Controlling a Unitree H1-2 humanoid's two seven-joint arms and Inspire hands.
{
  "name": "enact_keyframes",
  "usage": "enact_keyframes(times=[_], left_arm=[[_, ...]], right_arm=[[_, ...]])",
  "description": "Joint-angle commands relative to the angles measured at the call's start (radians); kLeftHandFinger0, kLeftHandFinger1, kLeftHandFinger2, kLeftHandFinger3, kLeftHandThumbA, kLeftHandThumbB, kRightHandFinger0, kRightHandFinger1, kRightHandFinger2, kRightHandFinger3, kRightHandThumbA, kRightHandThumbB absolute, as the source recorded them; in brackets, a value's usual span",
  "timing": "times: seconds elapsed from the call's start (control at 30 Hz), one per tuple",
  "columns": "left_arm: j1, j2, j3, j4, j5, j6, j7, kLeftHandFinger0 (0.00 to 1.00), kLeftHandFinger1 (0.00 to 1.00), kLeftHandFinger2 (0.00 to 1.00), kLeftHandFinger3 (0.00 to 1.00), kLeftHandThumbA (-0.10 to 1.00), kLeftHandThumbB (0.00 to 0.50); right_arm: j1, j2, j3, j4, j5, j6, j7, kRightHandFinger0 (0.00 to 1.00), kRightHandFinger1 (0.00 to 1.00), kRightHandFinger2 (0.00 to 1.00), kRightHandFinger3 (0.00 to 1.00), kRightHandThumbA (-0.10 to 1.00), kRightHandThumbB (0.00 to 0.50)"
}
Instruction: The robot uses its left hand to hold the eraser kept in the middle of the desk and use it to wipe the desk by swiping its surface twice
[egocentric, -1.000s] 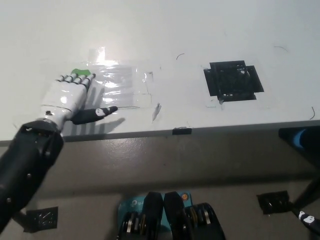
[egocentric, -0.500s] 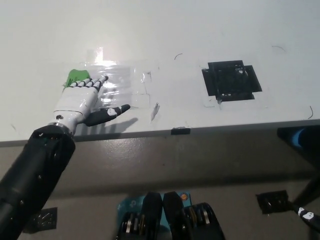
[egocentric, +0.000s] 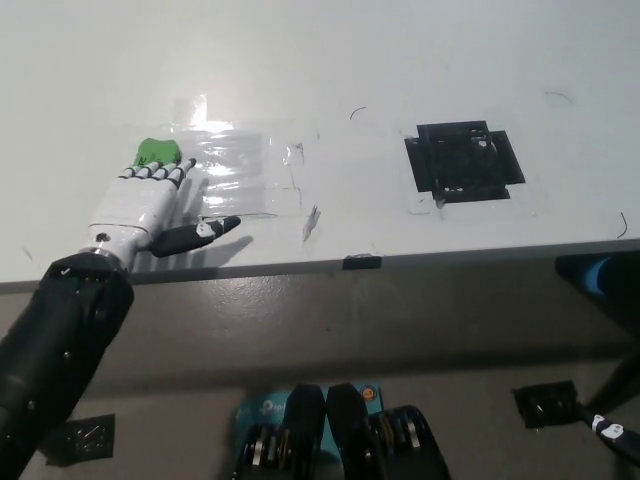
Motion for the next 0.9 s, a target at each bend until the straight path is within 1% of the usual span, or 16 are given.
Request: enact_keyframes(times=[0.0, 0.03, 0.07, 0.2, 0.3, 0.33, 0.37, 0.4, 0.43, 0.57, 0.63, 0.7, 0.77, 0.8, 0.83, 0.87], left_arm=[[-0.018, 0.023, -0.014, -0.008, 0.041, -0.014, 0.032, 1.00, 1.00, 1.00, 1.00, 1.00, 0.356], [-0.019, 0.023, -0.018, -0.003, 0.046, -0.007, 0.025, 1.00, 1.00, 1.00, 1.00, 1.00, 0.359], [-0.016, 0.019, -0.022, 0.014, 0.045, -0.008, 0.031, 1.00, 1.00, 1.00, 1.00, 1.00, 0.344], [-0.018, 0.009, -0.025, 0.044, 0.028, -0.013, 0.032, 1.00, 1.00, 1.00, 1.00, 1.00, 0.330], [-0.016, -0.010, -0.031, 0.083, 0.019, -0.018, 0.045, 1.00, 1.00, 1.00, 1.00, 1.00, 0.352], [-0.013, -0.017, -0.034, 0.099, 0.021, -0.021, 0.059, 1.00, 1.00, 1.00, 1.00, 1.00, 0.338], [-0.009, -0.022, -0.039, 0.094, 0.020, -0.006, 0.033, 1.00, 1.00, 1.00, 1.00, 1.00, 0.317], [-0.012, -0.035, -0.046, 0.125, 0.021, -0.012, 0.043, 1.00, 1.00, 1.00, 1.00, 1.00, 0.332], [-0.015, -0.041, -0.051, 0.149, 0.022, -0.020, 0.058, 1.00, 1.00, 1.00, 1.00, 1.00, 0.330], [-0.015, -0.048, -0.050, 0.191, 0.012, -0.033, 0.086, 1.00, 1.00, 1.00, 1.00, 1.00, 0.336], [-0.012, -0.051, -0.044, 0.212, 0.002, -0.040, 0.103, 1.00, 1.00, 1.00, 1.00, 1.00, 0.372], [-0.003, -0.051, -0.039, 0.216, -0.003, -0.038, 0.113, 1.00, 1.00, 1.00, 1.00, 1.00, 0.388], [0.005, -0.064, -0.009, 0.240, -0.046, -0.049, 0.127, 1.00, 1.00, 1.00, 1.00, 1.00, 0.403], [0.025, -0.082, 0.021, 0.257, -0.082, -0.069, 0.162, 1.00, 1.00, 1.00, 1.00, 1.00, 0.364], [0.041, -0.092, 0.046, 0.258, -0.114, -0.084, 0.171, 1.00, 1.00, 1.00, 1.00, 1.00, 0.338], [0.054, -0.108, 0.074, 0.260, -0.143, -0.094, 0.179, 1.00, 1.00, 1.00, 1.00, 1.00, 0.298]], right_arm=[[-0.002, 0.002, -0.006, -0.036, -0.006, -0.014, -0.017, 1.00, 1.00, 1.00, 1.00, 1.00, 0.011], [-0.001, 0.002, -0.007, -0.037, -0.004, -0.012, -0.016, 1.00, 1.00, 1.00, 1.00, 1.00, 0.011], [-0.001, 0.002, -0.006, -0.040, -0.006, -0.008, -0.016, 1.00, 1.00, 1.00, 1.00, 1.00, 0.005], [-0.006, -0.002, -0.009, -0.040, -0.003, -0.011, -0.014, 1.00, 1.00, 1.00, 1.00, 1.00, 0.001], [-0.006, 0.001, -0.005, -0.037, -0.005, -0.019, -0.014, 1.00, 1.00, 1.00, 1.00, 1.00, 0.007], [-0.004, 0.005, -0.005, -0.039, -0.005, -0.017, -0.017, 1.00, 1.00, 1.00, 1.00, 1.00, 0.004], [-0.002, 0.005, -0.004, -0.040, -0.007, -0.021, -0.016, 1.00, 1.00, 1.00, 1.00, 1.00, 0.009], [-0.001, 0.008, -0.007, -0.041, -0.001, -0.022, -0.016, 1.00, 1.00, 1.00, 1.00, 1.00, 0.010], [-0.002, 0.010, -0.009, -0.041, 0.001, -0.021, -0.017, 1.00, 1.00, 1.00, 1.00, 1.00, 0.017], [-0.004, 0.010, -0.008, -0.040, 0.002, -0.027, -0.015, 1.00, 1.00, 1.00, 1.00, 1.00, 0.002], [-0.006, 0.007, -0.005, -0.038, -0.003, -0.034, -0.014, 1.00, 1.00, 1.00, 1.00, 1.00, 0.000], [-0.009, 0.003, -0.001, -0.035, -0.008, -0.037, -0.013, 1.00, 1.00, 1.00, 1.00, 1.00, 0.005], [-0.010, 0.000, -0.002, -0.031, -0.008, -0.049, -0.012, 1.00, 1.00, 1.00, 1.00, 1.00, 0.000], [-0.009, 0.003, -0.004, -0.033, -0.008, -0.046, -0.016, 1.00, 1.00, 1.00, 1.00, 1.00, 0.000], [-0.008, 0.005, -0.004, -0.036, -0.008, -0.042, -0.017, 1.00, 1.00, 1.00, 1.00, 1.00, 0.001], [-0.011, 0.003, -0.005, -0.036, -0.005, -0.039, -0.015, 1.00, 1.00, 1.00, 1.00, 1.00, 0.004]])
